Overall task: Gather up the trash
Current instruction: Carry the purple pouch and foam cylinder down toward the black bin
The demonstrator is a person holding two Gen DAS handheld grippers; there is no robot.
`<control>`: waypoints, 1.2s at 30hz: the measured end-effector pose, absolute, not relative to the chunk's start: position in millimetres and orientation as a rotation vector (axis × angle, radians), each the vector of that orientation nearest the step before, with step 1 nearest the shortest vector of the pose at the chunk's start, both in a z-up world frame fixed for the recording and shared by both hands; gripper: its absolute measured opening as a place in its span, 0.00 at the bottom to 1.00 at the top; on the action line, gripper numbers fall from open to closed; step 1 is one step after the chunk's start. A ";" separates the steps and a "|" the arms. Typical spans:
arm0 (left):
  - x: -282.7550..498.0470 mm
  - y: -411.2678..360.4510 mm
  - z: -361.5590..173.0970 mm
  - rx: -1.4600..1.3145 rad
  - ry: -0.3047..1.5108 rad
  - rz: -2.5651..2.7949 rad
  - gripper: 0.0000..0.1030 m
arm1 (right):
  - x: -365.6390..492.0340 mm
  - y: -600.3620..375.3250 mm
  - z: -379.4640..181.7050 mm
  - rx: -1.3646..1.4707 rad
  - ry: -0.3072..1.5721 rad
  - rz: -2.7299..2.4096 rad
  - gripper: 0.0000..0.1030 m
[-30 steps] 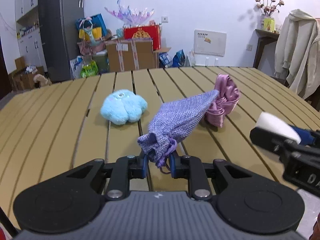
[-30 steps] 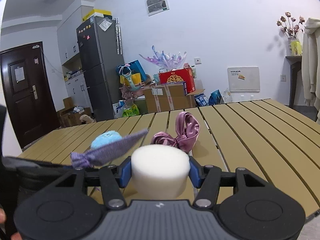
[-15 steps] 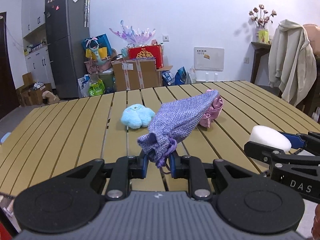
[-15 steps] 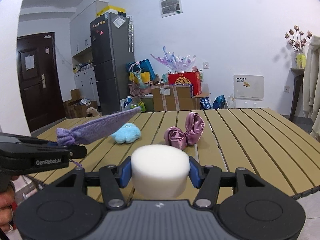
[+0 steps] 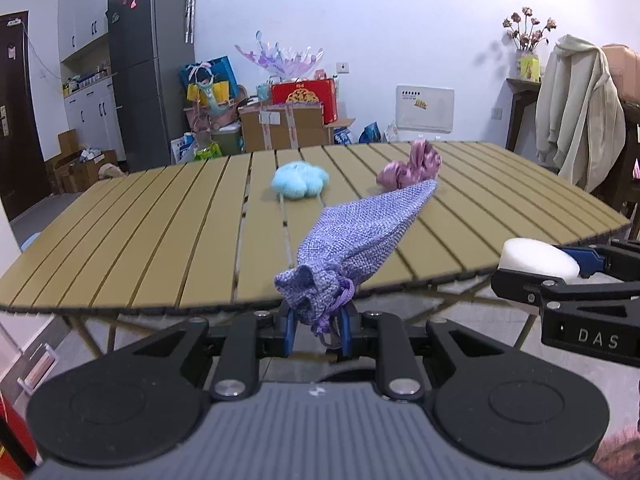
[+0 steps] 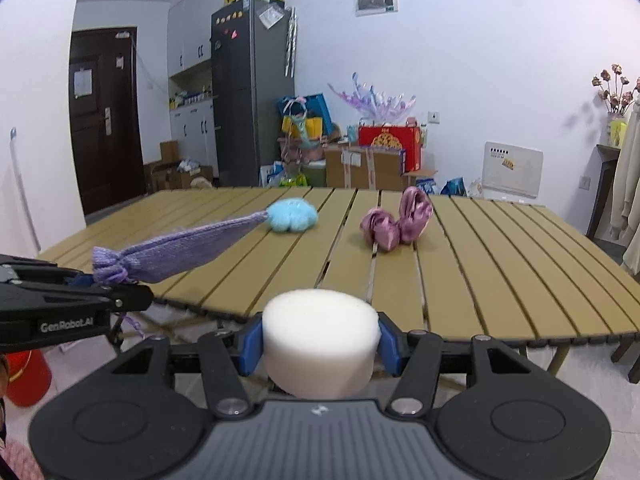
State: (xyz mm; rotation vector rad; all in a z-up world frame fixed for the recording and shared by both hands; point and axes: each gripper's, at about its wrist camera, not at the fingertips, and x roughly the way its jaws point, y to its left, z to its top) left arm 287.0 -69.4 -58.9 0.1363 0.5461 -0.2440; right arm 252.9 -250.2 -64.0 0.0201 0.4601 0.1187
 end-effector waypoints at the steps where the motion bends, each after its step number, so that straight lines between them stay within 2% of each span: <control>1: 282.5 -66.7 -61.1 0.137 0.550 -0.239 0.20 | 248.1 -248.3 -66.5 0.018 0.470 0.121 0.54; 21: 220.3 -12.0 -132.7 0.111 0.686 -0.146 0.20 | 186.7 -204.2 -138.6 -0.063 0.698 0.156 0.54; 36: 218.3 -3.5 -197.2 0.141 0.820 -0.077 0.20 | 197.2 -182.8 -216.1 -0.065 0.926 0.167 0.54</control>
